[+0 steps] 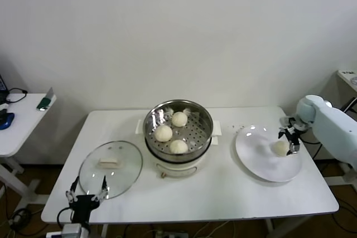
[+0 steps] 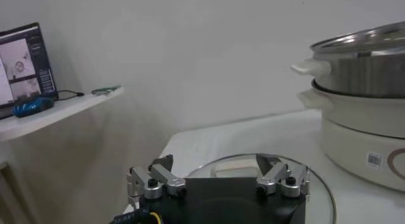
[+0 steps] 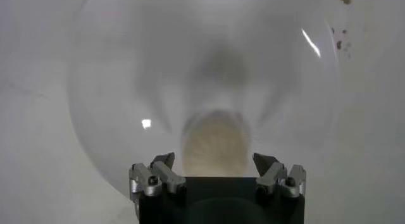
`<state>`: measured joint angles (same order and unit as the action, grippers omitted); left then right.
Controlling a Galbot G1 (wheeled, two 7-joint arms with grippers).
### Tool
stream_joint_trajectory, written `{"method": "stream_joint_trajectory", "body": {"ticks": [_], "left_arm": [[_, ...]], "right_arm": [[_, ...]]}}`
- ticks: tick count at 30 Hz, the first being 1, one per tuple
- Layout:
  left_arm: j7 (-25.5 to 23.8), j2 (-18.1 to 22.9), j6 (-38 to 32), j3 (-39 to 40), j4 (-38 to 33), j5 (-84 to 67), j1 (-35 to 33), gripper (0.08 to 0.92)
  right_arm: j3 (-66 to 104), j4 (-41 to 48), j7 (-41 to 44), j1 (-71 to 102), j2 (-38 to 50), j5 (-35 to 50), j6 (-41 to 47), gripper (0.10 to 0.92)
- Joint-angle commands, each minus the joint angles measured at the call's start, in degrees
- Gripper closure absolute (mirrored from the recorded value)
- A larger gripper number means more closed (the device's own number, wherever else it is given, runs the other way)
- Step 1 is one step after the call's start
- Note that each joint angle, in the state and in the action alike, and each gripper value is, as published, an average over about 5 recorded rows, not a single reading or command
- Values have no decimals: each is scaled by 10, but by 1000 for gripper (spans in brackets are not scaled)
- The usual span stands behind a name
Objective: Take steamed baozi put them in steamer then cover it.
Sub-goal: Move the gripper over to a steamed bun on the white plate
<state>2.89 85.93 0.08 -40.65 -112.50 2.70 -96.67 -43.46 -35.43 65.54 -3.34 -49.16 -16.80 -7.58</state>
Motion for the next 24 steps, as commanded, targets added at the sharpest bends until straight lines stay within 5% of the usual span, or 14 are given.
{"method": "stream_joint_trajectory", "body": {"ticks": [1,11,24], "left_arm": [[0,1,-3,-1,1,2,-4,177],[-1,2,-4,-3,-2,1,-9,177],[0,5,-5,-5,-4,1,-12,177]], "right_arm": [[49,57,-6,23,-29,-44,-8,203],[63,88,1,17,-48,-76,-19,207],[61,96,13,4,-59,-71,-20,325]]}}
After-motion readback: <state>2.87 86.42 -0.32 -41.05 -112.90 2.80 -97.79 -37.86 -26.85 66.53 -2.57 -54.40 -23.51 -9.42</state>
